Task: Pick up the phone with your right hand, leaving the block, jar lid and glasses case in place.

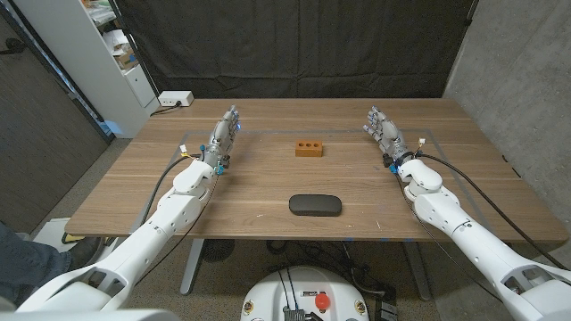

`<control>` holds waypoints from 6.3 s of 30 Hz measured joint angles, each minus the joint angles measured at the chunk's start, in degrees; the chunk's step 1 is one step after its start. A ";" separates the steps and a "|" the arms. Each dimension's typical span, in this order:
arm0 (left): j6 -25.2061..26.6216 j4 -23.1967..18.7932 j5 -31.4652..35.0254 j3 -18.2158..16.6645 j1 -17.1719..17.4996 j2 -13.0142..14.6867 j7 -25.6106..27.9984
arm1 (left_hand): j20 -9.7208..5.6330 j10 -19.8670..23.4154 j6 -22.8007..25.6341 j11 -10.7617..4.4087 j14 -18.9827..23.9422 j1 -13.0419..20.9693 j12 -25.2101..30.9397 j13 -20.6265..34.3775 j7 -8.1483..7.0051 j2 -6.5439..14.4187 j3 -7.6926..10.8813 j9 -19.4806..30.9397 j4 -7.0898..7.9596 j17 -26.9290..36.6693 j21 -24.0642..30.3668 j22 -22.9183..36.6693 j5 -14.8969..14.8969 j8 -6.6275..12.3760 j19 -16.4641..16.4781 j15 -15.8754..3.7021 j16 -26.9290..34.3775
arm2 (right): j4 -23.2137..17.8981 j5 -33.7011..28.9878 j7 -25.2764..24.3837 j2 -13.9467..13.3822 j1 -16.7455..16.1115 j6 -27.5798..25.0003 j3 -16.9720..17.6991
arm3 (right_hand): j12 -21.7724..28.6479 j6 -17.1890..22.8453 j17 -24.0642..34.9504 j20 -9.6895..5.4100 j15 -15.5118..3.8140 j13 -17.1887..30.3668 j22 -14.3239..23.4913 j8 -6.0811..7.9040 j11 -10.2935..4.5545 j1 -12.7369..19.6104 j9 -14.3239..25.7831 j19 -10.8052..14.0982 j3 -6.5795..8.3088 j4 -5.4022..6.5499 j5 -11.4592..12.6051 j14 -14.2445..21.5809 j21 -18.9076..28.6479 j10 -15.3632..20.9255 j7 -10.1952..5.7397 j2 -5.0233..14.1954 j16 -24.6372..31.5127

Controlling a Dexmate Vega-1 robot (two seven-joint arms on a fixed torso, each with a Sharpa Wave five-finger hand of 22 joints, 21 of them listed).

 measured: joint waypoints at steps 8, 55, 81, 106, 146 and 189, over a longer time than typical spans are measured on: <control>1.99 -0.89 3.33 -3.91 1.10 -2.78 -1.68 | 0.00 0.00 0.00 0.00 0.00 0.00 0.00 0.00 -0.01 0.00 0.00 0.00 0.00 -0.01 0.00 0.00 0.00 0.22 0.00 0.00 0.00 | -0.02 -0.05 0.32 0.04 -0.03 -0.24 0.24 | 0.00 0.00 0.00 0.00 0.00 0.00 0.00 0.00 0.00 0.00 -0.01 0.00 0.00 0.00 0.00 0.00 0.12 0.00 0.00 0.00 0.00; 7.23 -4.09 12.81 -13.34 3.51 -8.86 -7.63 | 0.43 -0.30 0.00 -0.31 0.01 0.00 0.00 -0.02 -0.02 0.00 -0.28 -0.02 0.27 -0.03 0.00 -0.02 0.82 0.22 -0.41 -0.01 -0.01 | -6.94 -5.11 -3.61 -3.25 -3.04 -0.68 0.56 | 0.01 0.60 -0.43 -0.06 -0.29 -0.02 -0.02 0.45 -0.62 0.60 -0.02 0.76 -0.02 -0.48 0.00 0.76 0.22 0.61 -0.61 0.60 0.45; 8.32 -6.55 13.77 -13.68 4.52 -8.90 -7.74 | 0.42 -0.09 0.21 -0.52 0.01 -0.01 0.00 -0.02 -0.23 0.00 -0.41 -0.02 0.40 -0.03 0.00 -0.02 1.03 0.44 -0.40 -0.01 0.22 | -10.53 -5.71 -3.47 -6.53 -5.80 -0.17 1.74 | 0.44 1.22 -0.69 0.19 -0.40 -0.03 -0.02 0.45 -1.23 0.60 -0.03 2.10 -0.25 -0.71 0.00 1.88 0.67 1.21 -1.23 0.60 0.84; 9.01 -7.67 14.05 -13.33 4.87 -8.77 -7.29 | 0.73 -0.09 0.84 -0.52 0.01 -0.32 0.00 -0.02 -0.22 0.32 -0.41 -0.02 0.40 -0.03 0.00 -0.03 1.25 0.44 -0.10 -0.01 0.22 | -12.18 -5.69 -3.45 -8.41 -7.99 1.27 3.07 | 0.44 1.52 -0.96 0.11 -0.17 -0.04 -0.03 0.90 -1.44 0.91 -0.03 3.17 -0.42 -0.87 0.00 2.92 1.11 1.83 -1.53 0.90 1.29; 9.27 -7.28 13.66 -13.38 4.77 -9.03 -7.60 | 1.02 -0.09 0.82 -0.51 0.01 -0.32 0.00 -0.03 -0.22 0.31 -0.66 -0.03 0.15 -0.03 0.00 -0.03 1.48 0.44 -0.40 -0.01 0.22 | -15.83 -5.40 -4.43 -10.64 -11.91 2.78 5.31 | 0.43 1.51 -0.94 0.63 -0.30 -0.04 -0.03 0.89 -1.43 0.90 -0.03 3.67 -0.82 -1.27 0.00 3.41 1.11 1.83 -1.53 0.90 1.29; 8.92 -9.05 13.30 -13.57 5.95 -8.37 -8.01 | 1.66 -0.40 0.82 -0.20 0.01 -0.30 0.00 -0.03 -0.22 0.93 -0.65 -0.03 0.16 -0.04 0.00 -0.03 1.47 0.44 -0.39 -0.01 0.22 | -24.26 -9.53 -11.46 -14.81 -19.36 0.08 8.79 | 0.43 1.93 -0.93 0.83 -0.30 -0.04 -0.03 0.89 -1.74 1.20 -0.03 3.87 -1.13 -1.58 0.00 4.02 1.11 2.13 -1.95 1.20 1.29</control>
